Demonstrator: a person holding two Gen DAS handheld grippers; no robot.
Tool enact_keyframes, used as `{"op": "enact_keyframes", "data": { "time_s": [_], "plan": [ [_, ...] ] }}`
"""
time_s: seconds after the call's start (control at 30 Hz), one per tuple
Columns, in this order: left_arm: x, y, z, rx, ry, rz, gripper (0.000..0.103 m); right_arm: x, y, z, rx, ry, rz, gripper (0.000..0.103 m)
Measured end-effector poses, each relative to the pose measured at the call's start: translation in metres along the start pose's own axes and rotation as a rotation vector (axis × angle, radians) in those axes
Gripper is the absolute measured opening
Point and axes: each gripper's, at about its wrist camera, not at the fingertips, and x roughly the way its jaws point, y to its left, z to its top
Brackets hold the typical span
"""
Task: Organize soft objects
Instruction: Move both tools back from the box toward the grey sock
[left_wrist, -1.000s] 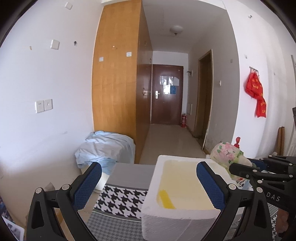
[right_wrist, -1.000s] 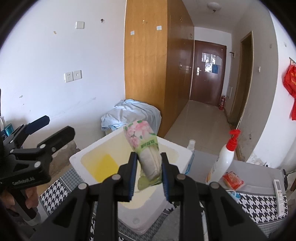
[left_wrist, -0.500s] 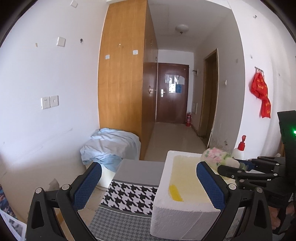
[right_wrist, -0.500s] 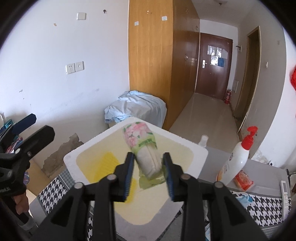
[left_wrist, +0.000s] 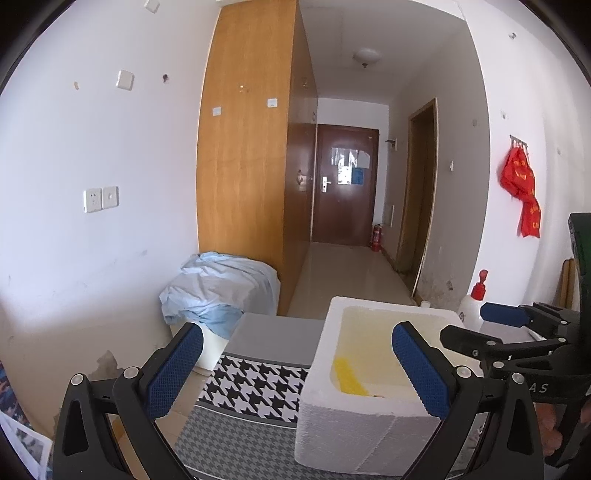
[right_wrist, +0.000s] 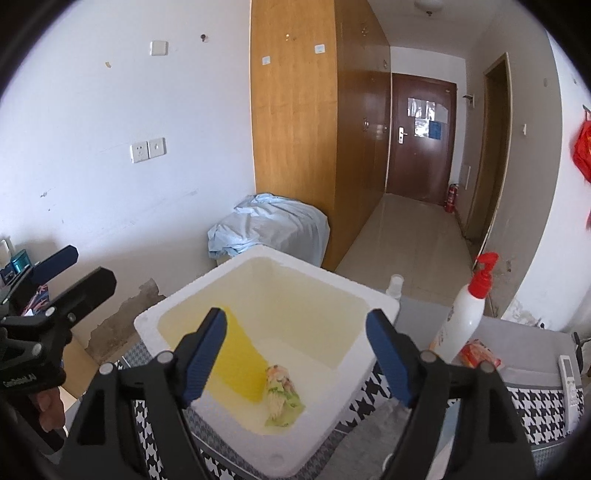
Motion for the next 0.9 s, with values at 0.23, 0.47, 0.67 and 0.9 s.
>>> {"op": "enact_keyframes", "data": {
  "time_s": [0.23, 0.47, 0.67, 0.9],
  "plan": [
    [-0.010, -0.016, 0.001, 0.019, -0.005, -0.029, 0.102, -0.028, -0.006, -0.003, 0.015, -0.049, -0.005, 0.082],
    [-0.025, -0.032, 0.005, 0.025, -0.017, -0.066, 0.102, -0.051, -0.011, -0.009, 0.021, -0.096, -0.027, 0.087],
    [-0.037, -0.047, 0.005, 0.042, -0.025, -0.092, 0.102, -0.072, -0.020, -0.017, 0.046, -0.142, -0.037, 0.096],
    [-0.052, -0.064, 0.006, 0.059, -0.041, -0.124, 0.102, -0.097, -0.028, -0.025, 0.053, -0.185, -0.058, 0.097]
  ]
}}
